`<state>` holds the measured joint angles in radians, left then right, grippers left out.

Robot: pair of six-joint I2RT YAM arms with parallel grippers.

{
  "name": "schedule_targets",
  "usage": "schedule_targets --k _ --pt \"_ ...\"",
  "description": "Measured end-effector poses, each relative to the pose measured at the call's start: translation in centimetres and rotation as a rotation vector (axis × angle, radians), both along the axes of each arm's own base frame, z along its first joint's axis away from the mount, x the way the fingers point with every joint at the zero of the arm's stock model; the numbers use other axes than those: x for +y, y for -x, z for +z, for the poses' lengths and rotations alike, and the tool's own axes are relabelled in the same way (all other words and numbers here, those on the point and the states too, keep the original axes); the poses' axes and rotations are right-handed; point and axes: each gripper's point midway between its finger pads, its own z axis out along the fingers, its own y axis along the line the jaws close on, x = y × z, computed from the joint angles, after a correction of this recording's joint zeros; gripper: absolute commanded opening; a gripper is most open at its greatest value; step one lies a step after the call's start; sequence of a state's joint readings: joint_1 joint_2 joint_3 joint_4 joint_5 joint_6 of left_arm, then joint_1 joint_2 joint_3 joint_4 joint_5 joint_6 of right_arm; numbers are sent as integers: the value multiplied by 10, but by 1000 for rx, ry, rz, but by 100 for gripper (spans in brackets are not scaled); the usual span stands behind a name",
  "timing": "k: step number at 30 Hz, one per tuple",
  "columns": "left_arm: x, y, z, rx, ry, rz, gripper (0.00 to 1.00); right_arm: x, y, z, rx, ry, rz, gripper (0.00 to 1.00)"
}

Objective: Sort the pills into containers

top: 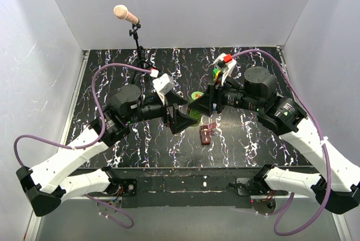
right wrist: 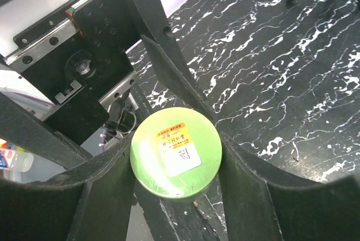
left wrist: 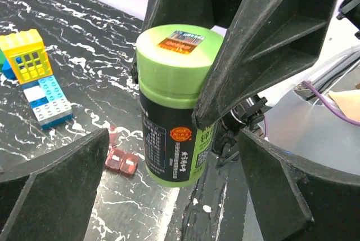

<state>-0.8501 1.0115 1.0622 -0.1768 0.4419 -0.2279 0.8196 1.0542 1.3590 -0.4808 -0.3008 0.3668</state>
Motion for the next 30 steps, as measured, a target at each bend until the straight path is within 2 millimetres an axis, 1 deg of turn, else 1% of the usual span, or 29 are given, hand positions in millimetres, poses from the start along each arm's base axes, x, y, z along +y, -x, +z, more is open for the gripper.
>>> schedule_targets --k 2,5,8,11,14,17,19,22,25,30 --pt "2 -3 -4 8 -13 24 98 -2 -4 -2 -4 7 -24 1" --pt "7 -8 -6 11 -29 64 98 -5 -12 -11 -3 31 -68 1" --pt "15 -10 -3 0 -29 102 98 -10 -21 -32 13 83 -127 1" --pt "23 -8 5 -19 -13 127 98 -16 -32 -54 26 137 -190 1" --pt "31 -5 15 -41 10 143 98 -26 -44 -81 38 200 -272 1" --pt "34 -2 20 -51 24 147 98 -38 -56 -111 52 268 -366 1" --pt "34 -2 19 -50 23 147 98 -49 -64 -129 54 309 -438 1" --pt "33 -3 14 -41 12 147 98 -68 -77 -147 50 348 -559 1" --pt "32 -4 6 -27 -1 146 98 -93 -89 -161 48 370 -694 1" --pt "27 -7 -6 0 -25 142 98 -135 -105 -176 72 371 -901 1"
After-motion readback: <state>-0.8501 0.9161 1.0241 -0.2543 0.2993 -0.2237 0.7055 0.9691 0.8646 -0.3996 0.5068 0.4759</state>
